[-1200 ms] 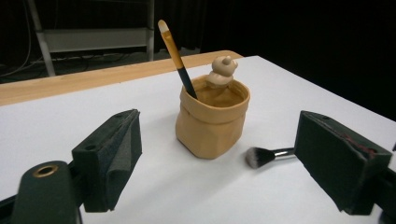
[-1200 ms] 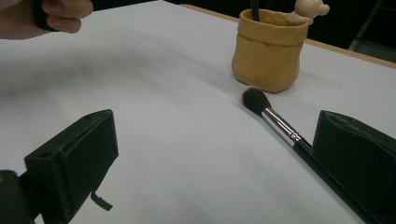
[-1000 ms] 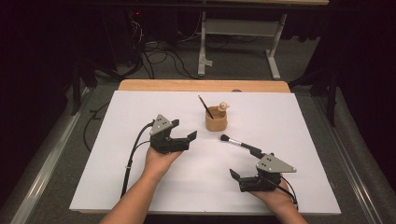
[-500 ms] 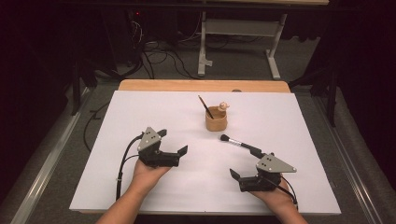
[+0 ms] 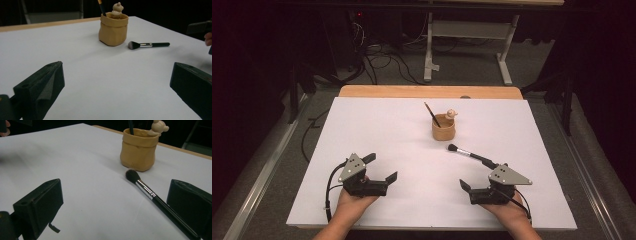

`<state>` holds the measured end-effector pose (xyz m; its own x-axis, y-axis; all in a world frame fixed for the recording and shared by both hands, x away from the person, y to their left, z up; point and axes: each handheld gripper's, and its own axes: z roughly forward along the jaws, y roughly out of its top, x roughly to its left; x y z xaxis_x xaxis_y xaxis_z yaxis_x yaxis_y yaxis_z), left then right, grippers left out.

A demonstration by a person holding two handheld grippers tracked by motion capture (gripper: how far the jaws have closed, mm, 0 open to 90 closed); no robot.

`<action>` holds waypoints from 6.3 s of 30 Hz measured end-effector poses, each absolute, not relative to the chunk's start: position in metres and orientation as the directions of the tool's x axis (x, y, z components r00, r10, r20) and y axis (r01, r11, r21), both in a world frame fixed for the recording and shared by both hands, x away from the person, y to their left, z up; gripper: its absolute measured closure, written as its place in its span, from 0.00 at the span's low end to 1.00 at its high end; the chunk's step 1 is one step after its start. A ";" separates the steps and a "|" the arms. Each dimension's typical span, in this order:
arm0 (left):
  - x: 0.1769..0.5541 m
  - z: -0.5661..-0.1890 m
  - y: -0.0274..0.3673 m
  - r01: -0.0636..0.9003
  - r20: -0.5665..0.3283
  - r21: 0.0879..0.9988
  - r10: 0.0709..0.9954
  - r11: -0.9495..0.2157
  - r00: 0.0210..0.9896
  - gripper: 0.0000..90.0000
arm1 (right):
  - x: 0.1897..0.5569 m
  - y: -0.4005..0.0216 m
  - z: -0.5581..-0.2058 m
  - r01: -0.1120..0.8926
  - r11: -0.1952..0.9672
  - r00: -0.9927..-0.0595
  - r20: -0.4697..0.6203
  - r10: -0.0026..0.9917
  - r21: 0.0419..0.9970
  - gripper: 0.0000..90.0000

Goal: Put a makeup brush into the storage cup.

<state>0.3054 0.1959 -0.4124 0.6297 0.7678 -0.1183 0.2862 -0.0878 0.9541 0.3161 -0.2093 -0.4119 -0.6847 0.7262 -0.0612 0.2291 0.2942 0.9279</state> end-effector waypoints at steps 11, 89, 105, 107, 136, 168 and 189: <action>0.300 -0.408 0.209 0.261 -0.101 0.961 0.765 -0.091 0.637 0.00 | 0.322 -0.216 -0.406 0.238 0.251 -0.644 -0.041 0.764 0.938 0.02; 0.301 -0.408 0.211 0.276 -0.144 0.958 0.709 -0.074 0.690 0.01 | 0.353 -0.242 -0.403 0.626 0.581 -0.620 -0.122 0.775 0.520 0.07; 0.301 -0.408 0.209 0.274 -0.135 0.958 0.704 -0.088 0.697 0.01 | 0.363 -0.233 -0.394 0.668 0.631 -0.658 -0.082 0.748 0.395 0.08; 0.301 -0.408 0.208 0.273 -0.132 0.958 0.702 -0.092 0.700 0.01 | 0.365 -0.233 -0.394 0.674 0.634 -0.662 -0.072 0.746 0.379 0.08; 0.300 -0.406 0.207 0.260 -0.115 0.960 0.705 -0.102 0.700 0.00 | 0.400 -0.226 -0.378 0.673 0.704 -0.699 -0.116 0.706 0.226 0.21; 0.301 -0.407 0.207 0.266 -0.130 0.959 0.692 -0.093 0.710 0.00 | 0.445 -0.215 -0.376 0.660 0.732 -0.723 -0.121 0.680 0.168 0.53; 0.299 -0.407 0.204 0.261 -0.117 0.959 0.687 -0.109 0.718 0.00 | 0.456 -0.201 -0.388 0.633 0.762 -0.757 -0.098 0.647 0.136 0.71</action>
